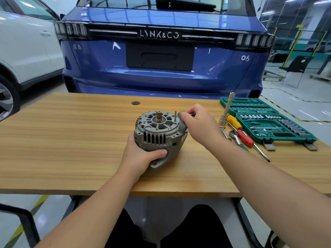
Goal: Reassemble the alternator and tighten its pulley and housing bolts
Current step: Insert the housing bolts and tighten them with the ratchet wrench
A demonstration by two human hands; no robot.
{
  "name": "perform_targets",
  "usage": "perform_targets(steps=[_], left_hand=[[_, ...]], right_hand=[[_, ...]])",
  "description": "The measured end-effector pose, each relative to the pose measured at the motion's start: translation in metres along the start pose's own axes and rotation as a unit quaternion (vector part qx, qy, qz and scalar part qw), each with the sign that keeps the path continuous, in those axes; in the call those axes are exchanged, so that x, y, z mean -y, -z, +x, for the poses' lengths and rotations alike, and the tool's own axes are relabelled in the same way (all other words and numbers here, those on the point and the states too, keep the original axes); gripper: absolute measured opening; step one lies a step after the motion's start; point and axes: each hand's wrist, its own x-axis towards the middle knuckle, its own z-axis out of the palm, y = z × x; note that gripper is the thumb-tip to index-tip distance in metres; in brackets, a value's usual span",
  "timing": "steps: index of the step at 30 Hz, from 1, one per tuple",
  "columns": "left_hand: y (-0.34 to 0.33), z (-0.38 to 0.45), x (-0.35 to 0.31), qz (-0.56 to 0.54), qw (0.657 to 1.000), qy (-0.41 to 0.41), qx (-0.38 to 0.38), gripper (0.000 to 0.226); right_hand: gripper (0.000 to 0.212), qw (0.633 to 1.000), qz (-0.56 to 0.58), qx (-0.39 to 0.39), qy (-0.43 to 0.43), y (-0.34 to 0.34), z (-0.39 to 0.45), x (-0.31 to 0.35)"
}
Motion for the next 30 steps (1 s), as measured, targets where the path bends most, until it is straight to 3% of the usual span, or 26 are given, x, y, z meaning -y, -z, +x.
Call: perform_targets(steps=[5,8,13,19,22,25,28,30], left_hand=[[-0.002,-0.002,-0.003,0.005,1.0,-0.004,-0.004,0.114],[-0.016,-0.005,-0.013,0.0,0.999,-0.017,-0.038,0.112],[-0.03,-0.01,-0.017,-0.023,0.998,-0.014,-0.053,0.075],[-0.023,-0.008,-0.013,-0.014,0.999,-0.033,-0.021,0.105],[-0.022,-0.009,-0.015,-0.01,0.999,-0.036,-0.018,0.121],[-0.022,-0.011,-0.014,-0.01,0.999,-0.041,-0.019,0.125],[-0.021,-0.015,-0.013,-0.008,0.999,-0.042,-0.027,0.116],[-0.019,-0.017,-0.013,0.0,0.999,-0.045,-0.028,0.11]], right_hand=[[0.009,0.993,0.084,-0.045,-0.075,-0.011,-0.006,0.01],[0.017,0.987,0.135,-0.065,-0.064,-0.025,-0.031,0.021],[0.04,0.993,0.119,0.021,-0.004,-0.044,-0.059,0.045],[0.043,0.985,0.025,0.11,0.131,-0.008,-0.047,0.029],[0.052,0.981,0.002,0.088,0.174,0.013,-0.027,0.018],[0.037,0.982,-0.015,0.123,0.145,0.018,-0.008,0.015],[0.055,0.97,0.005,0.219,0.109,0.01,-0.004,0.017],[0.067,0.963,0.047,0.244,0.107,0.007,-0.009,0.017]])
